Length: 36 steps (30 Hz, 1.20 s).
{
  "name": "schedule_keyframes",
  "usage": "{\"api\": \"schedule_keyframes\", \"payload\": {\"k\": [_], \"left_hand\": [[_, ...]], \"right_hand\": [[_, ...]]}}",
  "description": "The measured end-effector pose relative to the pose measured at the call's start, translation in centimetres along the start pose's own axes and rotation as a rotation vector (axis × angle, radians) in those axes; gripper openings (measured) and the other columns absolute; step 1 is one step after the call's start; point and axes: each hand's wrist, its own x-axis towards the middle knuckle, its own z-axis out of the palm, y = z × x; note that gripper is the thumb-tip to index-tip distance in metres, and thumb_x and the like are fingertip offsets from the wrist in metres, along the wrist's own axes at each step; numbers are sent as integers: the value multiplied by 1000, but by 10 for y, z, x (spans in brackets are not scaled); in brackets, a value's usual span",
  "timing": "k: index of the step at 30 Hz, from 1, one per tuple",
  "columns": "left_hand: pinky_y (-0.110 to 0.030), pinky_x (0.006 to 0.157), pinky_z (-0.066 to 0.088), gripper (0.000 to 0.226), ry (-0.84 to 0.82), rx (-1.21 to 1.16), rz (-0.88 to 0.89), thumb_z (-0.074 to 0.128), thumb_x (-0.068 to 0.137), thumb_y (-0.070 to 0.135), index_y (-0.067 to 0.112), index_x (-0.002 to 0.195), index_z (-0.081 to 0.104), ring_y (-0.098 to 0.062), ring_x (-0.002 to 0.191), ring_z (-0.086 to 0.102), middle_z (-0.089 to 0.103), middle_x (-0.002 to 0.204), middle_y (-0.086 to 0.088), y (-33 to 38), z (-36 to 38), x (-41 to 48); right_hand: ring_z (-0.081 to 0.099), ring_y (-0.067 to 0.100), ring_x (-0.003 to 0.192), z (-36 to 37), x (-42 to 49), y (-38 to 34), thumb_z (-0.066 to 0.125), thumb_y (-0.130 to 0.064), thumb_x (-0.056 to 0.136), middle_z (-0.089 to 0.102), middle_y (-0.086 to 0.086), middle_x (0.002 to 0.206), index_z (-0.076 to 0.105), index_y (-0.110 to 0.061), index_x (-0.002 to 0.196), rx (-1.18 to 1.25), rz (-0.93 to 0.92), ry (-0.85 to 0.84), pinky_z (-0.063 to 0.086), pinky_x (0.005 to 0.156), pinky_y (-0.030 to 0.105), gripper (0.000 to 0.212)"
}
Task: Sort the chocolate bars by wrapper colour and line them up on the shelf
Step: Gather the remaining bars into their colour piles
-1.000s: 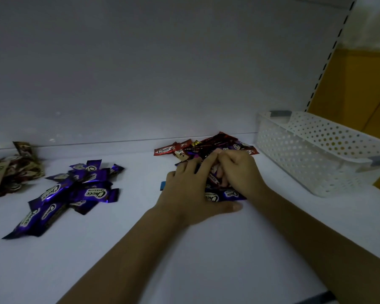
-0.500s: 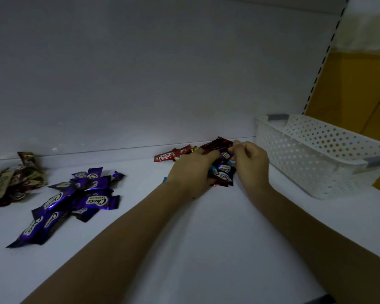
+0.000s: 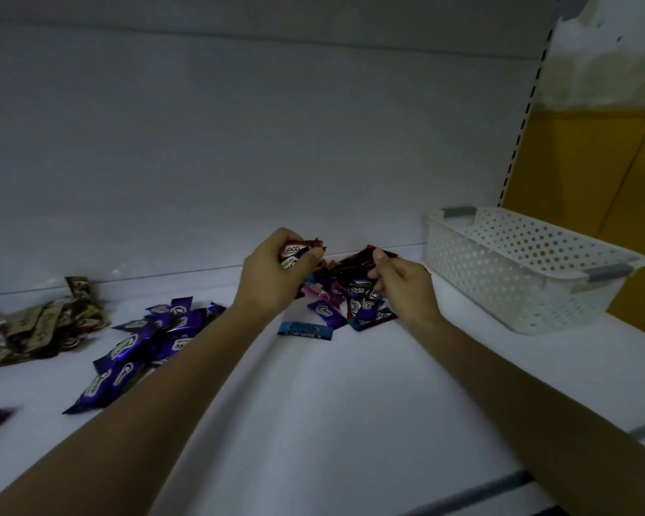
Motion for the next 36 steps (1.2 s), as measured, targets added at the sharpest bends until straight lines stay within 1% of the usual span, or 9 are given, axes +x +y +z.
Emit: {"api": "schedule_keyframes", "payload": {"k": [2, 5, 8, 12, 14, 17, 21, 28, 36], "left_hand": [[-14, 41, 42, 14, 23, -64, -61, 67, 88, 31, 23, 84, 56, 2, 48, 58, 64, 74, 4, 2, -12, -12], [-18, 38, 40, 17, 34, -100, -78, 69, 86, 29, 20, 85, 55, -2, 40, 52, 62, 67, 0, 9, -30, -33], [-19, 37, 39, 19, 60, -105, -44, 72, 84, 26, 20, 82, 54, -4, 37, 48, 59, 60, 2, 25, -49, -55], [-21, 40, 45, 20, 134, -99, 19, 74, 83, 24, 23, 82, 53, -2, 43, 54, 60, 65, 3, 56, -70, -79], [-20, 53, 53, 20, 177, -69, 40, 74, 83, 25, 26, 85, 53, -1, 56, 63, 63, 73, 8, 63, -83, -95], [-14, 57, 51, 20, 208, -74, 50, 72, 84, 22, 24, 90, 53, -1, 67, 67, 64, 83, 6, 65, -105, -119], [-15, 56, 50, 23, 243, -60, 21, 74, 83, 25, 21, 94, 54, -3, 68, 67, 65, 85, 6, 69, -126, -141], [-20, 58, 50, 29, 346, -82, -54, 76, 80, 22, 19, 98, 54, -10, 73, 64, 64, 88, 3, 57, -149, -165], [-23, 47, 51, 29, 469, -83, -151, 76, 80, 22, 25, 98, 54, -8, 62, 64, 66, 89, -3, 34, -195, -187]], "right_hand": [[60, 6, 56, -2, -7, -9, 49, -52, 91, 64, -7, 59, 66, -23, 69, -81, -68, -8, 51, 57, 32, 40], [63, 27, 64, -6, -16, -25, 55, -39, 93, 66, 11, 68, 66, -8, 76, -192, -219, 1, 53, 63, 44, 37], [60, 25, 62, 3, -38, -62, 56, -33, 94, 66, 14, 72, 65, -2, 80, -137, -311, -163, 51, 63, 40, 35], [69, 17, 66, 31, -79, -125, 44, -54, 94, 72, 5, 83, 65, -20, 97, 146, -42, -625, 53, 56, 26, 40], [69, 19, 64, 41, -101, -135, 42, -58, 93, 74, 6, 82, 64, -17, 100, 184, -9, -736, 49, 53, 25, 48], [58, 15, 52, 51, -128, -137, 53, -50, 91, 69, 6, 72, 66, -14, 94, 397, 38, -817, 43, 49, 23, 38], [57, 11, 57, 65, -149, -139, 59, -36, 89, 67, 3, 80, 66, -13, 99, 702, 118, -1016, 49, 51, 23, 26], [66, 8, 66, 93, -167, -151, 54, -5, 93, 72, 1, 81, 66, -9, 103, 703, 131, -1037, 53, 60, 18, 16], [51, 7, 45, 117, -180, -161, 57, -2, 90, 62, -1, 66, 66, -15, 100, 473, -45, -845, 42, 43, 20, 19]]}}
